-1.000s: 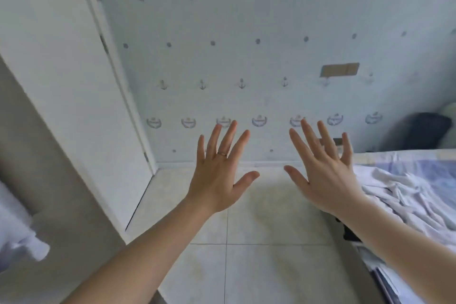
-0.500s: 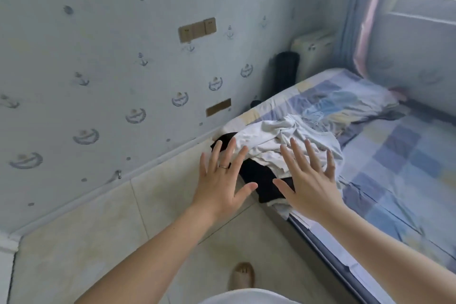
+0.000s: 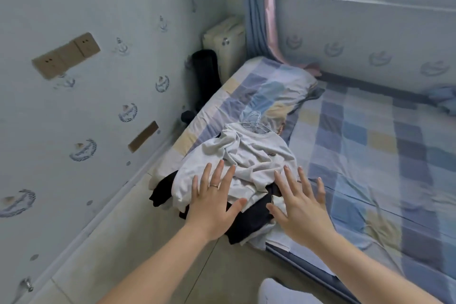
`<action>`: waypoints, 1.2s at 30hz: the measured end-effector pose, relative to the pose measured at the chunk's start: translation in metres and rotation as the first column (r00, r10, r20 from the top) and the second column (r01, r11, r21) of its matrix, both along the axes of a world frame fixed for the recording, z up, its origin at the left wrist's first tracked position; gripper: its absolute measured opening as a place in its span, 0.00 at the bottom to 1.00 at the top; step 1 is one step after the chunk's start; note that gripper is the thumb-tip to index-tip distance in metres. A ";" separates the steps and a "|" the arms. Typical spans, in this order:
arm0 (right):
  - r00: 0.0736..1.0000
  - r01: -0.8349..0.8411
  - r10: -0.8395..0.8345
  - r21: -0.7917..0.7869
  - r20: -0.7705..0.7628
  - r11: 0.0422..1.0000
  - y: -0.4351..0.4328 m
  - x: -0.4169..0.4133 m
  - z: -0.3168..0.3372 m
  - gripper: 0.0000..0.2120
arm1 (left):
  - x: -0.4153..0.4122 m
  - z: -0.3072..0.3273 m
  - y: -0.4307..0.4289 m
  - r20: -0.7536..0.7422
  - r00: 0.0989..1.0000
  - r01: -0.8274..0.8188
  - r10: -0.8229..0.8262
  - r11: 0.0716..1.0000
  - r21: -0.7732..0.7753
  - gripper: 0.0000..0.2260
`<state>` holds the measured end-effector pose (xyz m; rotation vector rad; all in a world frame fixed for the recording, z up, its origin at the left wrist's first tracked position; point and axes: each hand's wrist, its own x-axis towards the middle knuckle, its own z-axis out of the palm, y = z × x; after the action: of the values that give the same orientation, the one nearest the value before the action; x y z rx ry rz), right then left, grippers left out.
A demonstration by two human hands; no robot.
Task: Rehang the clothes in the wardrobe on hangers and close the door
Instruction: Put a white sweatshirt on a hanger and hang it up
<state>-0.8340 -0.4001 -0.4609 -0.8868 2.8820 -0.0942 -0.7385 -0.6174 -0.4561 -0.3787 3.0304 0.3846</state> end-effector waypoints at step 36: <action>0.788 0.401 -0.502 0.322 0.357 0.858 -0.180 -0.351 -0.344 0.36 | -0.430 -0.362 -0.248 0.389 0.883 0.215 -0.262 0.963 0.159 0.32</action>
<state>-1.1852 -0.5799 -0.8049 -0.0850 2.5421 0.0031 -1.1684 -0.8657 -0.8182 -0.0605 2.5896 0.3973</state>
